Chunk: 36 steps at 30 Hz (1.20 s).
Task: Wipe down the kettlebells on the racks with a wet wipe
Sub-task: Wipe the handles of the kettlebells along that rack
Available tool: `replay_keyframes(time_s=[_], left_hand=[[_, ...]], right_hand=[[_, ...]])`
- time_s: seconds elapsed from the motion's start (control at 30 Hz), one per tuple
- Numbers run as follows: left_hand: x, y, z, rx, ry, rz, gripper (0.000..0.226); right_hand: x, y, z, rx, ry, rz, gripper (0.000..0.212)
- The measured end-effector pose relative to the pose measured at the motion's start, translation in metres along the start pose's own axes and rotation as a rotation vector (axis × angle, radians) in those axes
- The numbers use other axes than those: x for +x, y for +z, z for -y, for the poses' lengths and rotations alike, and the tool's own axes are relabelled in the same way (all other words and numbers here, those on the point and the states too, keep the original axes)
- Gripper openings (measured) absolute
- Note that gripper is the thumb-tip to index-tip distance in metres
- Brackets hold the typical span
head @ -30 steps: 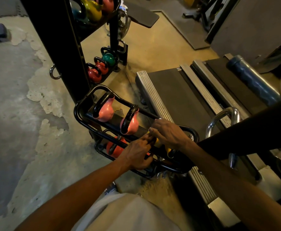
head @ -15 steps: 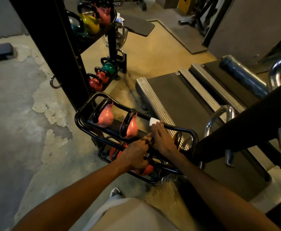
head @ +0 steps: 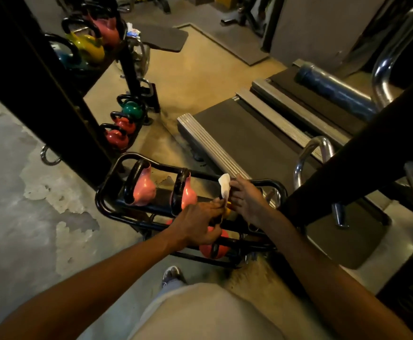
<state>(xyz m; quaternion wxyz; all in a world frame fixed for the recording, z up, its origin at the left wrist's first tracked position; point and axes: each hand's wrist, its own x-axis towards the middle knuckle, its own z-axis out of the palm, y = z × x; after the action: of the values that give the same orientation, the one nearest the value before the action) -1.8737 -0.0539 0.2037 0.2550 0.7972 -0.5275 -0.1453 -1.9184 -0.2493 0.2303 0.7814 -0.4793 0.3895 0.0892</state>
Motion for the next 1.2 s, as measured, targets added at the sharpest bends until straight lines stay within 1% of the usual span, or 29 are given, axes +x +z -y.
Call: replay_keyframes(time_s=[0.07,0.13,0.23,0.3,0.4,0.5,0.53,0.6,0.63,0.73,0.8,0.87,0.9,0.93,1.0,1.07,1.13,1.2], left_hand=[[0.002,-0.004,0.008,0.01,0.018,0.03,0.042],[0.006,-0.006,0.016,0.013,0.041,0.051,0.041],[0.014,-0.014,0.02,-0.001,0.095,0.064,0.032],[0.023,-0.022,0.025,-0.014,0.154,0.04,0.025],[0.038,-0.027,0.038,0.011,0.234,-0.012,0.028],[0.05,-0.035,0.042,-0.033,0.211,-0.066,0.034],[0.053,-0.039,0.041,-0.04,0.194,-0.041,0.04],[0.06,-0.046,0.041,-0.019,0.179,0.081,0.052],[0.065,-0.047,0.043,0.007,0.185,0.15,0.055],[0.078,-0.047,0.05,0.066,0.174,0.281,0.058],[0.083,-0.046,0.054,0.059,0.146,0.313,0.055],[0.084,-0.047,0.054,0.012,0.139,0.337,0.051],[0.084,-0.047,0.053,-0.011,0.129,0.35,0.05],[0.083,-0.049,0.052,-0.022,0.12,0.362,0.052],[0.081,-0.051,0.051,-0.029,0.118,0.372,0.055],[0.081,-0.054,0.052,-0.011,0.13,0.384,0.051],[0.083,-0.057,0.052,0.025,0.144,0.387,0.047],[0.087,-0.059,0.052,0.033,0.132,0.382,0.045]], right_hand=[[0.008,0.005,0.002,-0.121,-0.063,-0.111,0.037],[0.019,0.01,0.002,-0.239,-0.109,-0.211,0.038],[0.027,0.013,-0.001,-0.385,-0.129,-0.35,0.022],[0.023,0.013,0.002,-0.417,-0.15,-0.399,0.027],[0.013,0.005,0.007,-0.564,-0.196,-0.431,0.034],[-0.001,-0.002,0.003,-0.619,-0.359,-0.533,0.025],[-0.005,-0.001,-0.001,-0.605,-0.418,-0.571,0.019],[-0.008,0.004,-0.011,-0.556,-0.51,-0.639,0.005],[-0.009,0.007,-0.017,-0.55,-0.554,-0.679,0.003],[-0.015,0.018,-0.036,-0.624,-0.644,-0.826,0.02],[-0.019,0.025,-0.048,-0.603,-0.678,-0.861,0.024],[-0.015,0.027,-0.057,-0.548,-0.644,-0.862,0.023],[-0.012,0.029,-0.059,-0.501,-0.576,-0.852,0.02],[-0.008,0.032,-0.06,-0.417,-0.495,-0.835,0.016],[-0.001,0.043,-0.055,-0.114,-0.317,-0.697,0.005],[-0.001,0.051,-0.043,0.166,-0.174,-0.501,0.026],[-0.004,0.046,-0.03,0.319,-0.117,-0.319,0.035],[0.001,0.031,-0.022,0.421,-0.103,-0.262,0.043]])
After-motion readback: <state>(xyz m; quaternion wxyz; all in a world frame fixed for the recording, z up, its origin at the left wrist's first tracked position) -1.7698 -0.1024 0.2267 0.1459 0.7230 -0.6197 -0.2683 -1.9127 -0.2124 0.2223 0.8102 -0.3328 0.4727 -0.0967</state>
